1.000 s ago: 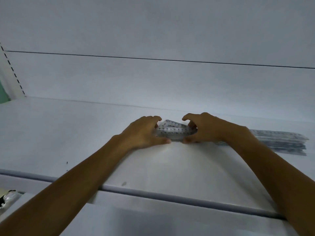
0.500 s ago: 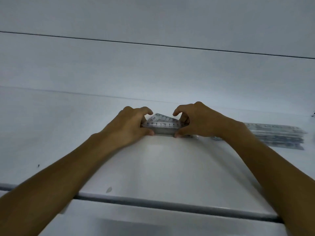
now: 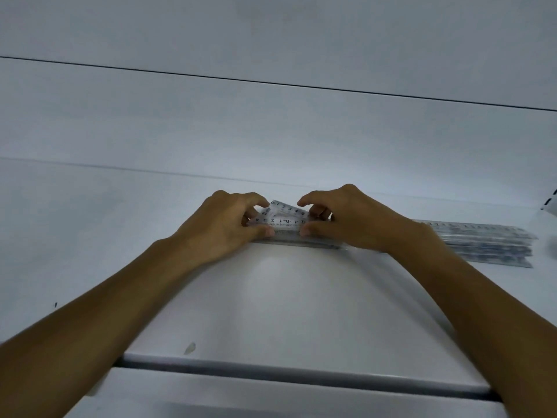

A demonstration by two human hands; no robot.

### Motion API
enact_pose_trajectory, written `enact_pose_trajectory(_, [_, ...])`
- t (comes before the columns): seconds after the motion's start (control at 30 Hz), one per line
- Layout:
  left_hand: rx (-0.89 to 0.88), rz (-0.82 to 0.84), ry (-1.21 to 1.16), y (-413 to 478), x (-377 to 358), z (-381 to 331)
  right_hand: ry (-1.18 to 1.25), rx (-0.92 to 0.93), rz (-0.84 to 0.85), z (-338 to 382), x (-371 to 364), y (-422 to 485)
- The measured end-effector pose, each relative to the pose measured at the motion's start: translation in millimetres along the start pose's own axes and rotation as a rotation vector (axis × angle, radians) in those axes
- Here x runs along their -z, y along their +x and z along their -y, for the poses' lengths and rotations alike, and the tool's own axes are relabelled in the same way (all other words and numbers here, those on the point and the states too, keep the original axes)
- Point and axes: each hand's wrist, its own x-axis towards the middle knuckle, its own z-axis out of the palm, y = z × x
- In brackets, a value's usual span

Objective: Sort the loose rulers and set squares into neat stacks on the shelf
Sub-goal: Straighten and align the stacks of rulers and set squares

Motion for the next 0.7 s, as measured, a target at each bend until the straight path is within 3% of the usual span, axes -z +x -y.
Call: enact_pose_trajectory(0.7, [-0.018, 0.086, 0.081, -0.2, 5.6, 4.3, -0.080, -0.077, 0.103, -9.5, 7.7, -13.8])
